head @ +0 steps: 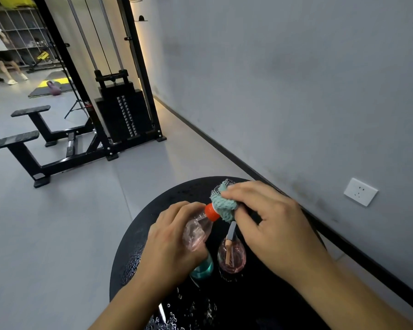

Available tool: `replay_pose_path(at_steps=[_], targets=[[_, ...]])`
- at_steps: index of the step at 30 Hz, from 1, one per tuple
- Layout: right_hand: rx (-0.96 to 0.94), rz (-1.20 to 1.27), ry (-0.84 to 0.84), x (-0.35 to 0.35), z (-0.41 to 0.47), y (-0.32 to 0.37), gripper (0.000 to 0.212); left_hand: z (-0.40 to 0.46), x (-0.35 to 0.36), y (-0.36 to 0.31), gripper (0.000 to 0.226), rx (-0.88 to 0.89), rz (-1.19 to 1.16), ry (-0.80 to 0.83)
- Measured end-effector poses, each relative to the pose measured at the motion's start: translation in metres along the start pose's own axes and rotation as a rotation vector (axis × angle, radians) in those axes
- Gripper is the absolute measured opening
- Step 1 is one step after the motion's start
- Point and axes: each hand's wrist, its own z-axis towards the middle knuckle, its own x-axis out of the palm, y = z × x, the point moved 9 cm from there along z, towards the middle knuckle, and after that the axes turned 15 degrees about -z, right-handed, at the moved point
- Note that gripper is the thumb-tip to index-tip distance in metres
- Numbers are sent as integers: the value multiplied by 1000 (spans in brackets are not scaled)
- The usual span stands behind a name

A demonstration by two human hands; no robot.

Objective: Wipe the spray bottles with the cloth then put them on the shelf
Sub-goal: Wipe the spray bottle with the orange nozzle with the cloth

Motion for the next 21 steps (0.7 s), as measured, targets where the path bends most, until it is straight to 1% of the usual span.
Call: replay_pose_path(at_steps=[3, 5, 7, 10, 11, 14, 16, 18, 21], targets=[[122, 2, -57, -6, 5, -26, 34, 1, 0, 1, 81, -4, -3, -10], [164, 13, -75, -8, 5, -35, 34, 2, 1, -1, 81, -3, -7, -1], [126, 29, -58, -6, 2, -26, 35, 2, 2, -2, 79, -6, -17, 4], [19, 27, -30, -1, 0, -6, 37, 1, 5, -2, 76, -11, -18, 15], [20, 25, -37, -2, 1, -8, 37, 1, 5, -3, 77, -9, -19, 16], [130, 26, -91, -9, 5, -33, 35, 1, 1, -3, 80, -20, -39, 4], [169, 31, -106, -11, 5, -40, 35, 1, 0, -4, 80, -26, -49, 2], [140, 51, -89, -9, 2, -32, 35, 1, 1, -6, 79, -26, -54, 8], [41, 49, -47, -2, -2, -10, 36, 1, 6, -7, 80, -31, -52, 34]])
